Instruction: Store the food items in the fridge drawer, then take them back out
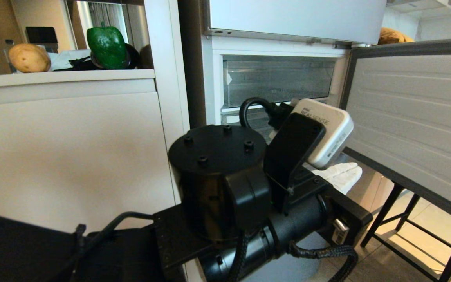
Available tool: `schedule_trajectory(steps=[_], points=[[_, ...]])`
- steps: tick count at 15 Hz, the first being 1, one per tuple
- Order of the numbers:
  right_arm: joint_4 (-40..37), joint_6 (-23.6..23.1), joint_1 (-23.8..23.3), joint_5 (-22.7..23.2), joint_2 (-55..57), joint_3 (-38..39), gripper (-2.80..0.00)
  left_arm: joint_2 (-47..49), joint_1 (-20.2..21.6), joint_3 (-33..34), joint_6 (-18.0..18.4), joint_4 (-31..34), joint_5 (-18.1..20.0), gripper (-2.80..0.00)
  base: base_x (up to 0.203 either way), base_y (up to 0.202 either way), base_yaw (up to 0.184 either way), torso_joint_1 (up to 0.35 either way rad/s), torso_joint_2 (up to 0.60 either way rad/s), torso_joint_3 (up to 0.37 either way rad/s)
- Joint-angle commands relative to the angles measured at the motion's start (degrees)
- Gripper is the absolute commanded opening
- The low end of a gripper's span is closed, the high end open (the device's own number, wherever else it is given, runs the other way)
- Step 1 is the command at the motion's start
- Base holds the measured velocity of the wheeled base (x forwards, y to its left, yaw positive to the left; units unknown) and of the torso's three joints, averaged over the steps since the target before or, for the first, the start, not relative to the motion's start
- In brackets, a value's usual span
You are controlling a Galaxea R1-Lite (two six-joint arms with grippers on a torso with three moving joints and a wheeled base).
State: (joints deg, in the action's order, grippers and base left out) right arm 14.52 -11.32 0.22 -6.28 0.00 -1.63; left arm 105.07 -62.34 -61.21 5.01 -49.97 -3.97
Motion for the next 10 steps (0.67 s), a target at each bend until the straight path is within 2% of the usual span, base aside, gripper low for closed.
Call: schedule_trajectory(steps=[1, 3, 4, 5, 8, 10], points=[[-8.6, 1.6, 0.0, 0.1, 0.0, 0.7, -2.80, 0.0, 0.8, 0.1, 0.0, -0.3, -2.7, -2.80, 0.000, 0.000, 0.000, 0.000, 0.00, 0.000], [-16.7, 8.3, 0.0, 4.7, 0.1, -0.5, -2.80, -1.4, 1.9, 0.1, -0.1, -0.3, -3.7, -2.80, 0.000, 0.000, 0.000, 0.000, 0.00, 0.000], [-17.8, 8.5, 0.1, 7.0, 0.1, 0.1, -2.80, -2.3, 2.1, 0.3, 0.0, -0.2, -3.8, -2.80, 0.000, 0.000, 0.000, 0.000, 0.00, 0.000], [-18.1, 8.2, 0.0, 7.5, 0.1, 0.2, -2.80, -3.3, 2.2, 0.8, 0.0, -0.2, -3.8, -2.80, 0.000, 0.000, 0.000, 0.000, 0.00, 0.000], [-17.8, 9.0, 0.0, 5.8, 0.1, -1.3, -2.80, -7.6, 3.4, 2.0, 0.0, -0.2, -4.0, -2.80, 0.000, 0.000, 0.000, 0.000, 0.00, 0.000], [-18.1, 10.1, 0.1, 1.8, 2.0, -9.3, -2.80, -13.0, 3.5, 3.8, 0.4, 0.2, -5.0, -2.80, 0.000, 0.000, 0.000, 0.000, 0.00, 0.000]])
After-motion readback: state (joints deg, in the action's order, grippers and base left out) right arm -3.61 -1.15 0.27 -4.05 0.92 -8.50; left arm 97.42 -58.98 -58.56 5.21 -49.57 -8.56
